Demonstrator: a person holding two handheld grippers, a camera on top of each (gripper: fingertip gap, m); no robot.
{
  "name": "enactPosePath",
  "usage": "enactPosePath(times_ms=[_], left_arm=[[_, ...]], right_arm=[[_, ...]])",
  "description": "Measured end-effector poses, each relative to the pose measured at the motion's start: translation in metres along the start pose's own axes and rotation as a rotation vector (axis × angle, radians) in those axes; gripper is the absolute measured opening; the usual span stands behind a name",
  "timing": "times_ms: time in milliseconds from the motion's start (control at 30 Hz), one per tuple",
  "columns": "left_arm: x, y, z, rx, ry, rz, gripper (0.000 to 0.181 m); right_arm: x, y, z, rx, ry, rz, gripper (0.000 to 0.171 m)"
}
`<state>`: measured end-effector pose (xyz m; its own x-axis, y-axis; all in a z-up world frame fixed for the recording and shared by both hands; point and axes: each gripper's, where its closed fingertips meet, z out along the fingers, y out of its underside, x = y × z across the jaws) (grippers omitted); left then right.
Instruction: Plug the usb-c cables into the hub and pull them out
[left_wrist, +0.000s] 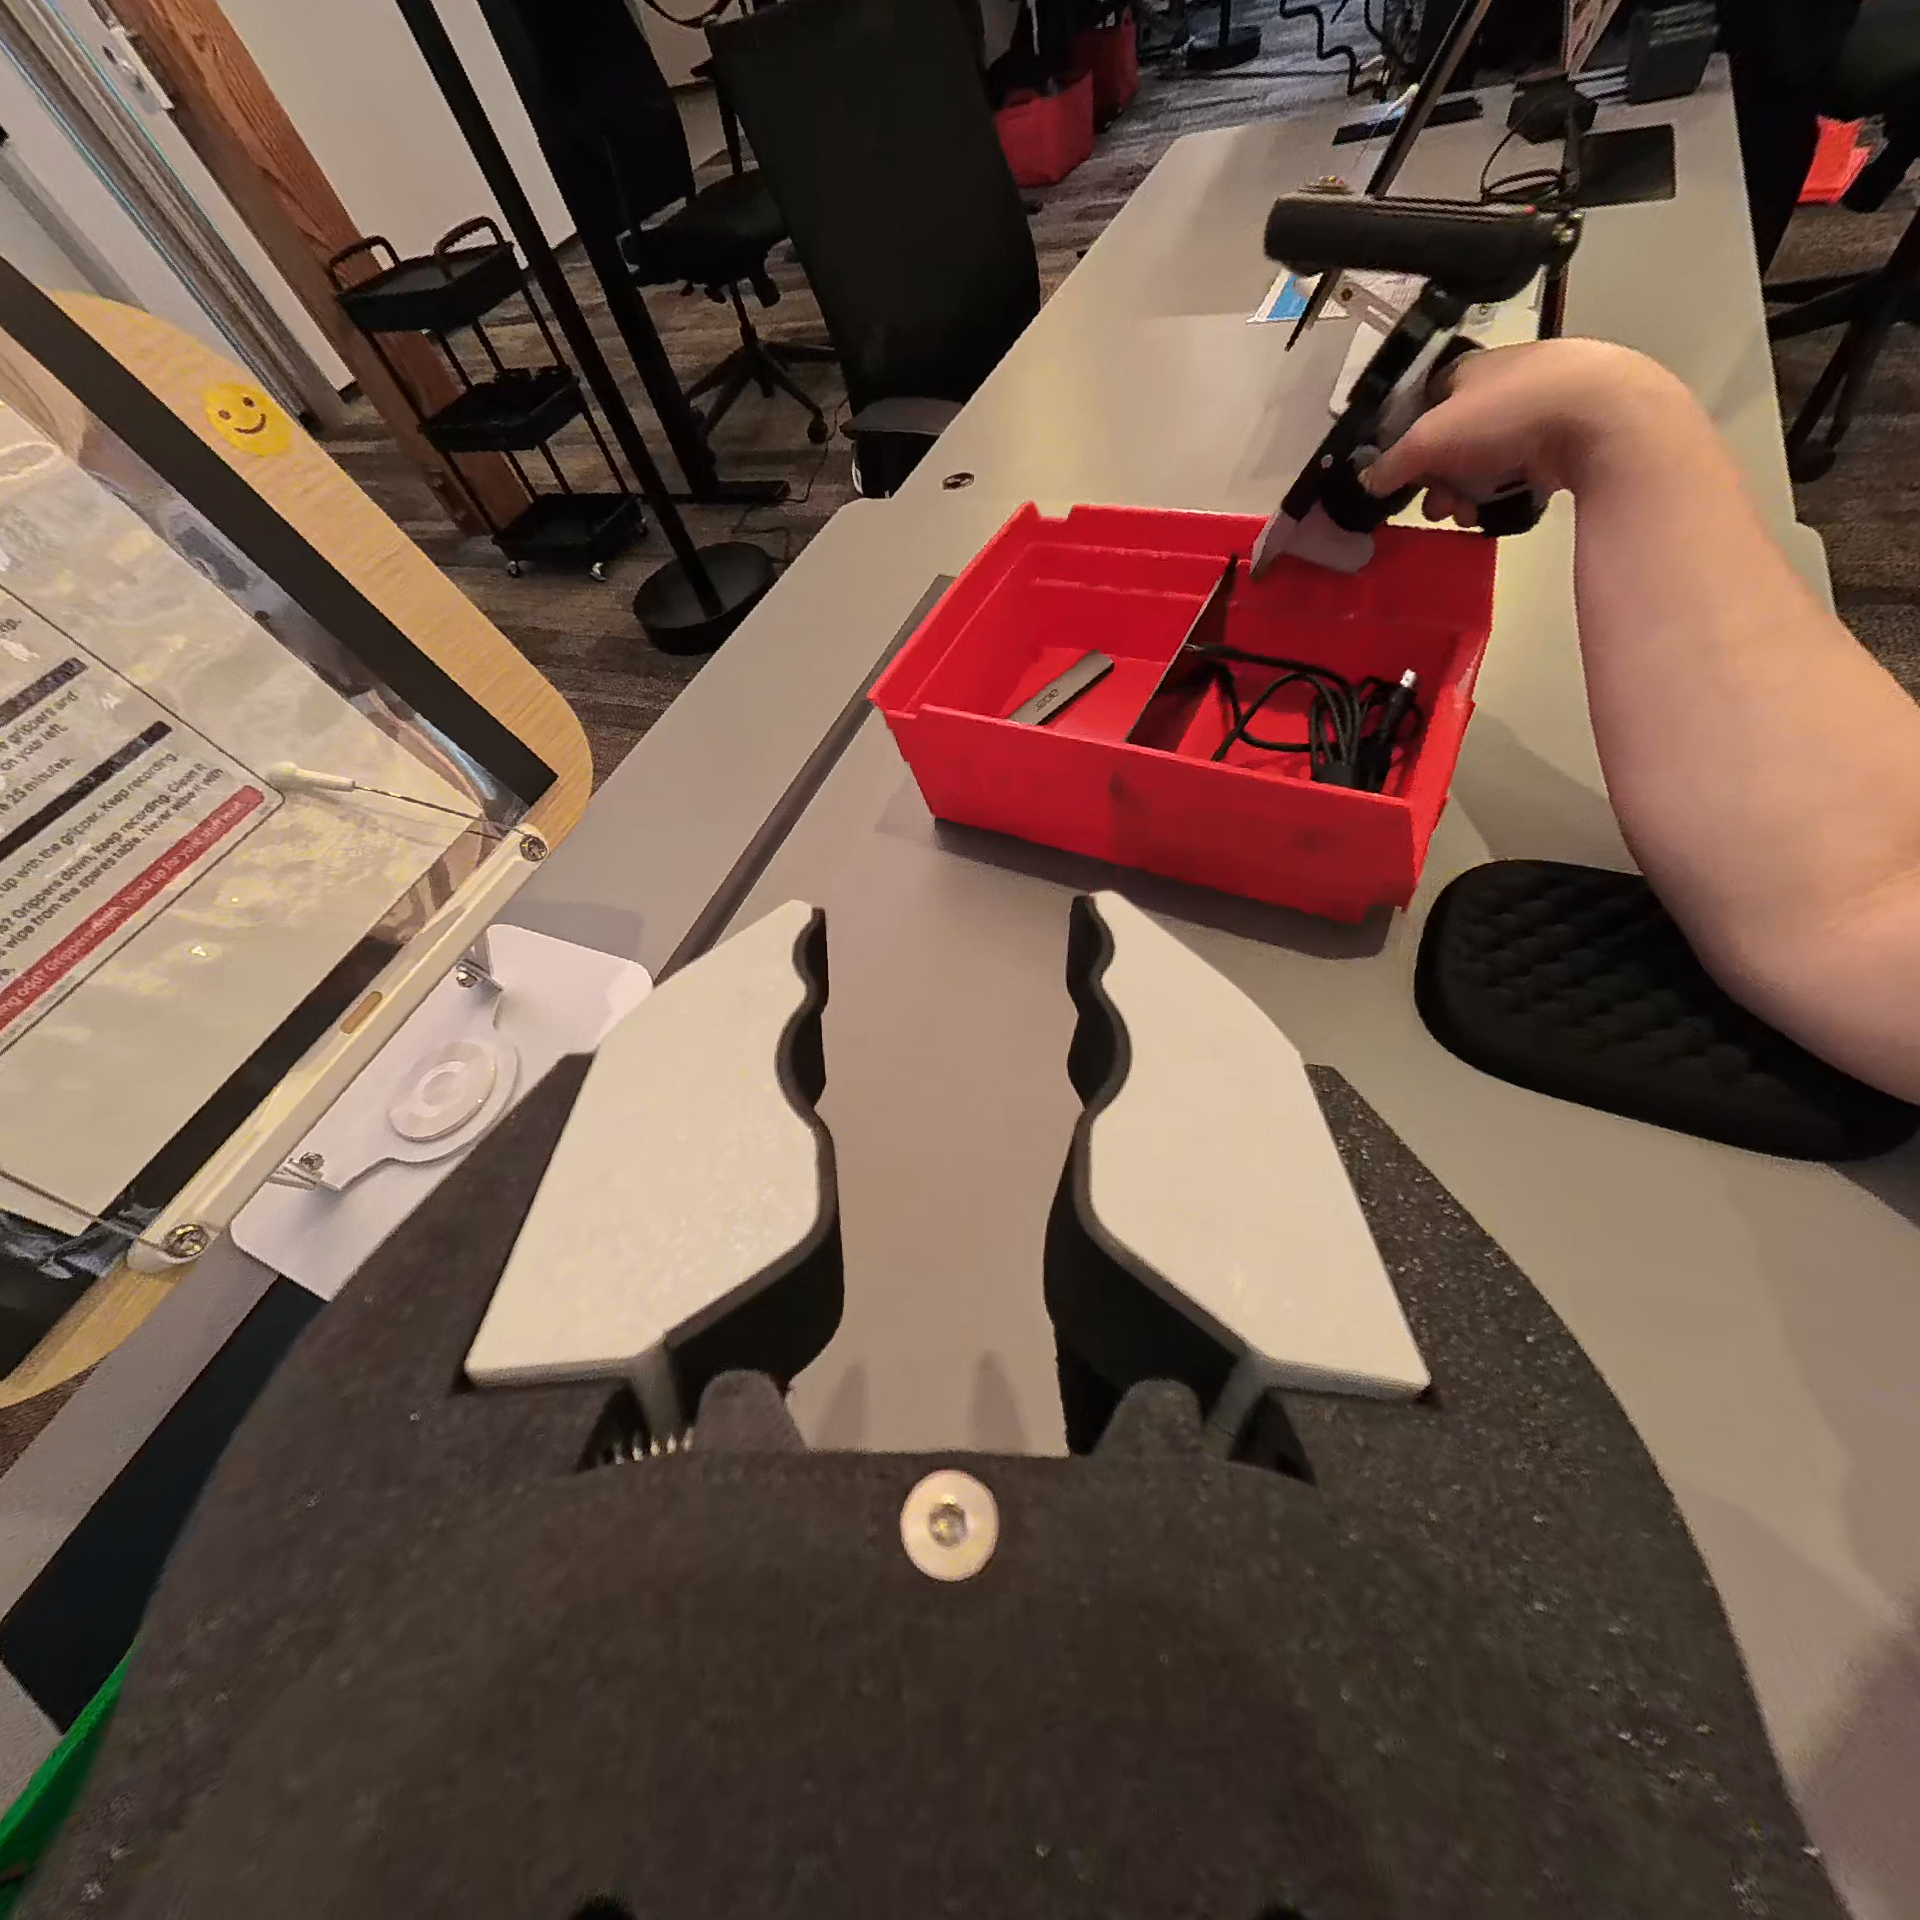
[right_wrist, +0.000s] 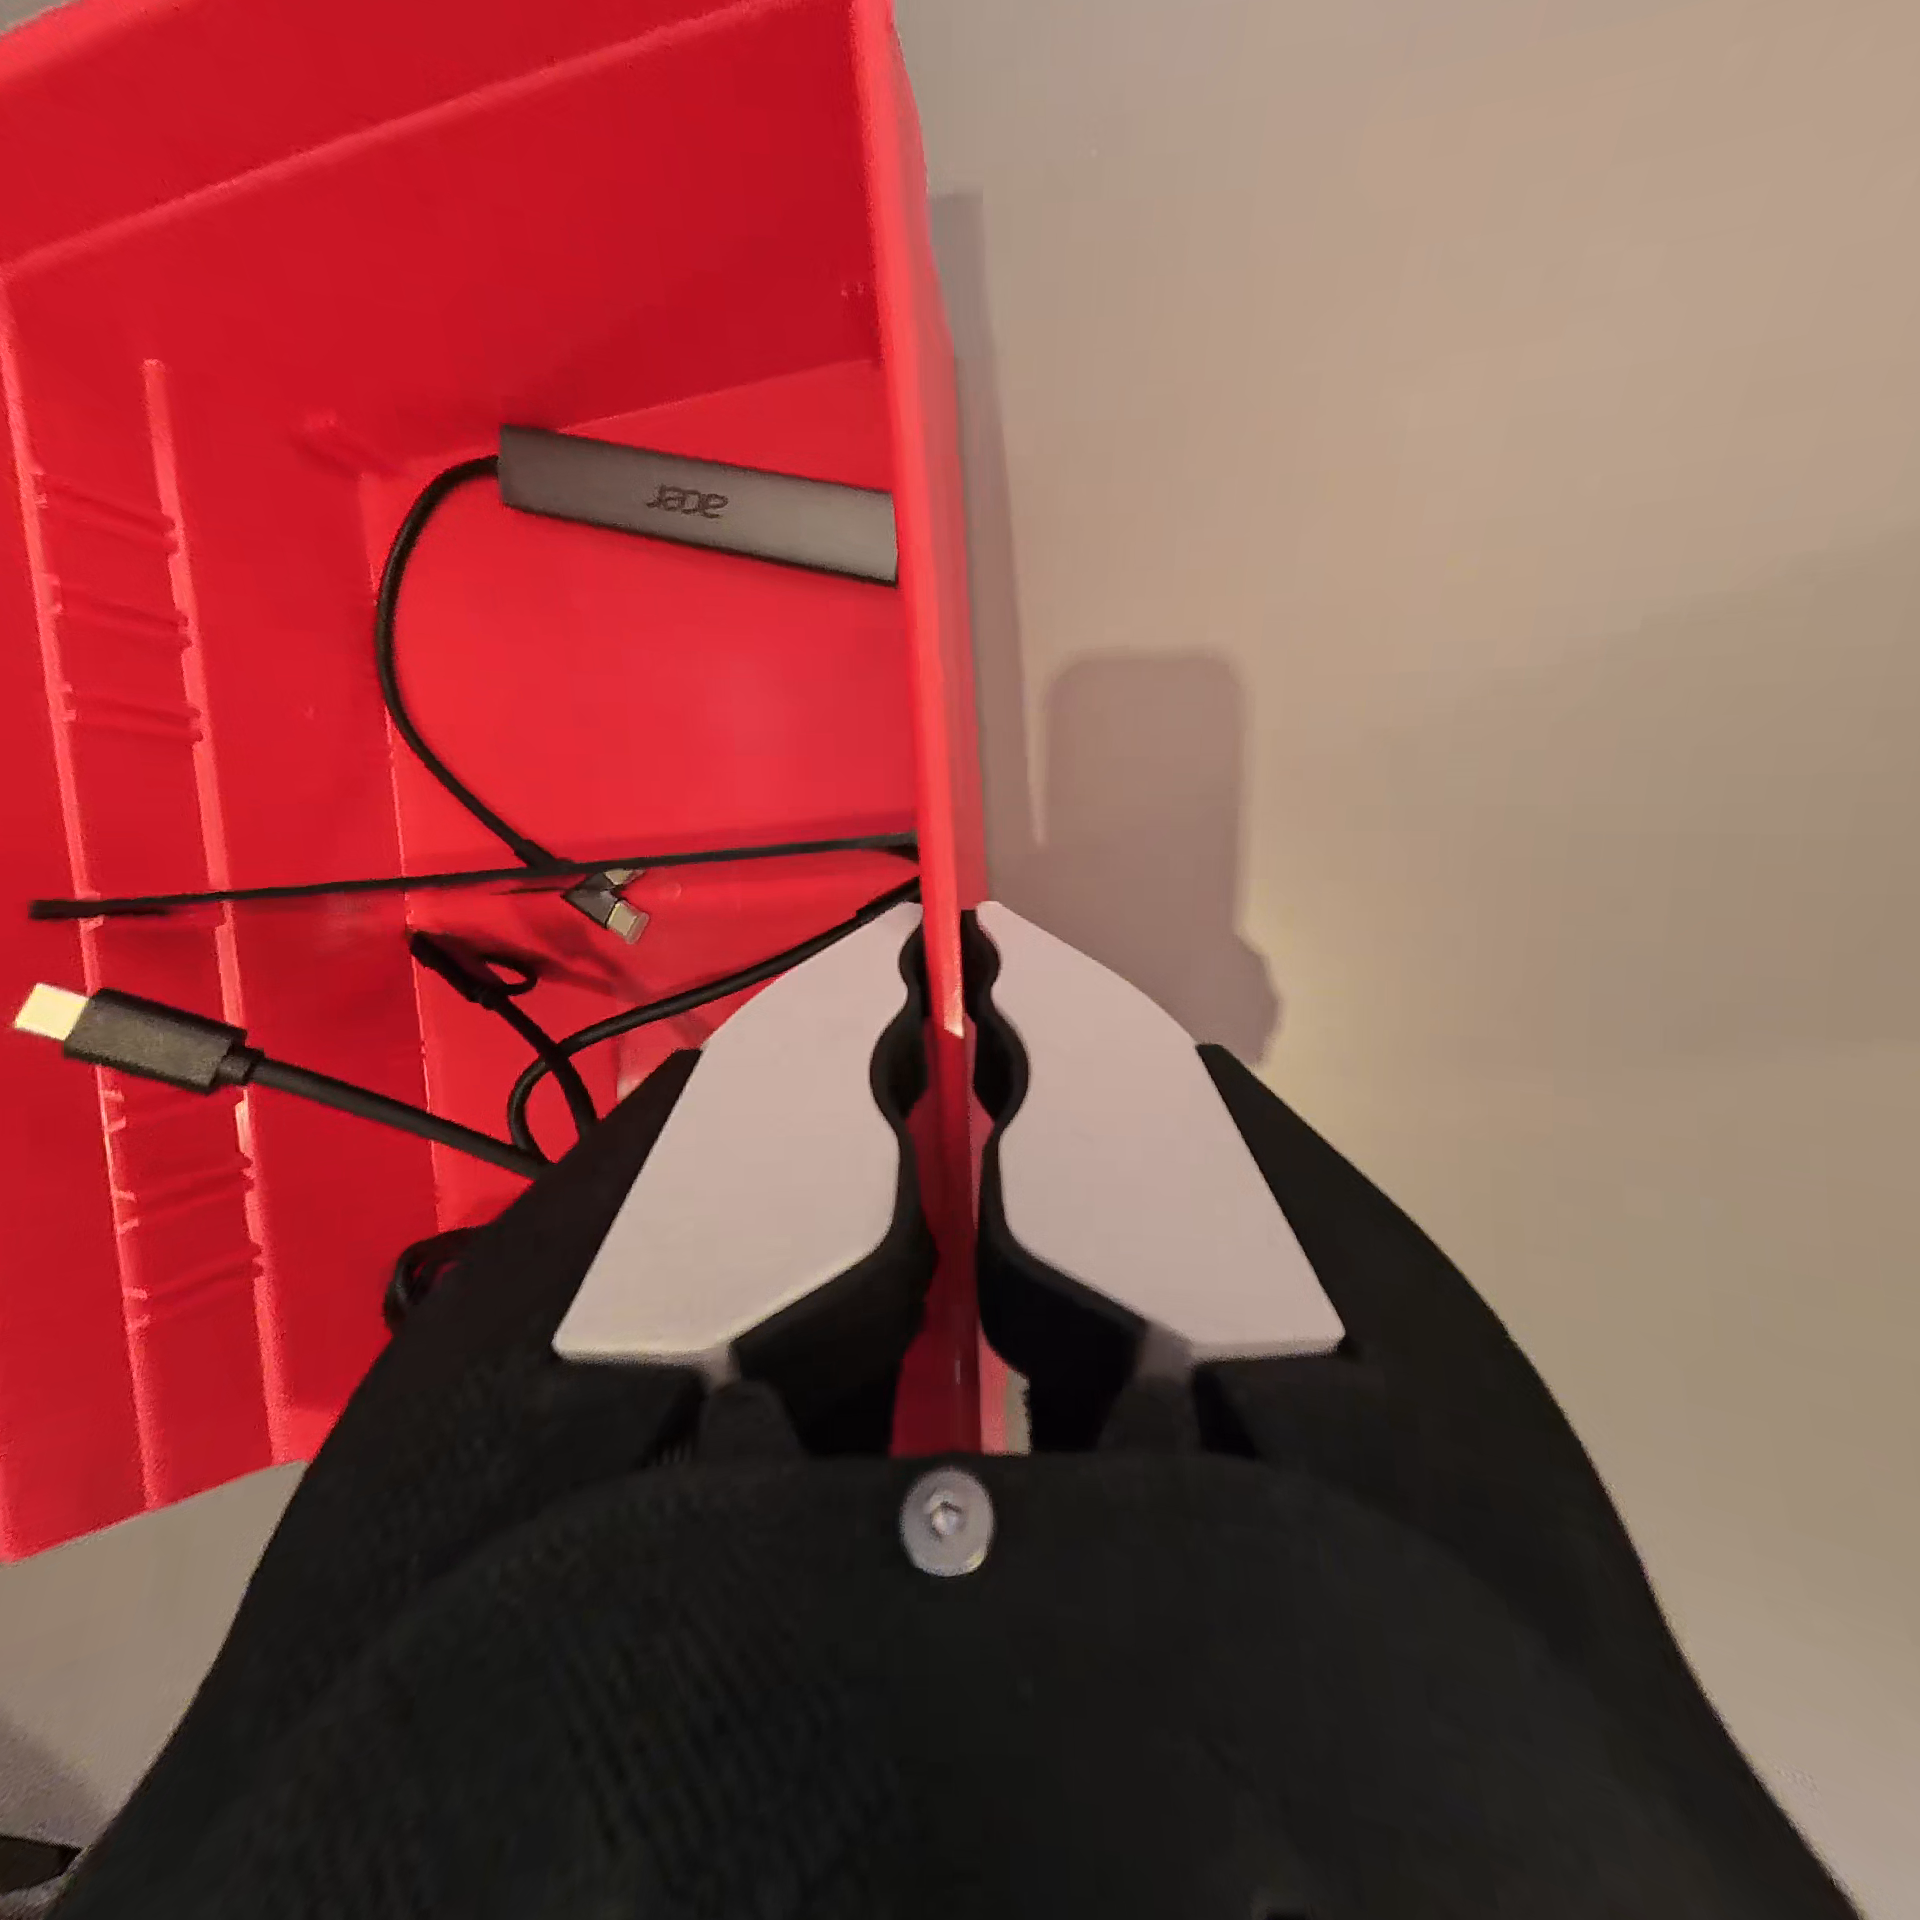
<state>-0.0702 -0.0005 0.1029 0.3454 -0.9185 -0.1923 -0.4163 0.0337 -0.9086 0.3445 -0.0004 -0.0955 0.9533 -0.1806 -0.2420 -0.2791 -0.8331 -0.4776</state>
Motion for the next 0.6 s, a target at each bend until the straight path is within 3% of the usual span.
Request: enactPosePath(times_ms=[33,200,333,433,600], left_arm=[[-0.001,0.000,-0.001,-0.001,-0.005,0.001,0.044],[-0.032,0.008,-0.024,-0.019,-0.136,-0.021,0.042],[-0.058,0.017,-0.056,0.007,-0.176,-0.184,0.037],[-0.084,0.028,-0.082,0.019,-0.278,-0.223,0.039],[-0.137,0.097,-0.124,-0.247,-0.545,-0.212,0.045]], right_arm=[[0.001,0.000,0.000,0.005,-0.002,-0.004,0.005],[0.004,-0.005,0.002,0.014,0.028,-0.070,0.005],[0.004,-0.005,0.001,0.018,0.037,-0.069,0.006],[0.009,-0.012,-0.010,0.069,0.103,-0.074,0.016],[0.003,-0.039,-0.054,0.257,0.227,-0.146,0.025]])
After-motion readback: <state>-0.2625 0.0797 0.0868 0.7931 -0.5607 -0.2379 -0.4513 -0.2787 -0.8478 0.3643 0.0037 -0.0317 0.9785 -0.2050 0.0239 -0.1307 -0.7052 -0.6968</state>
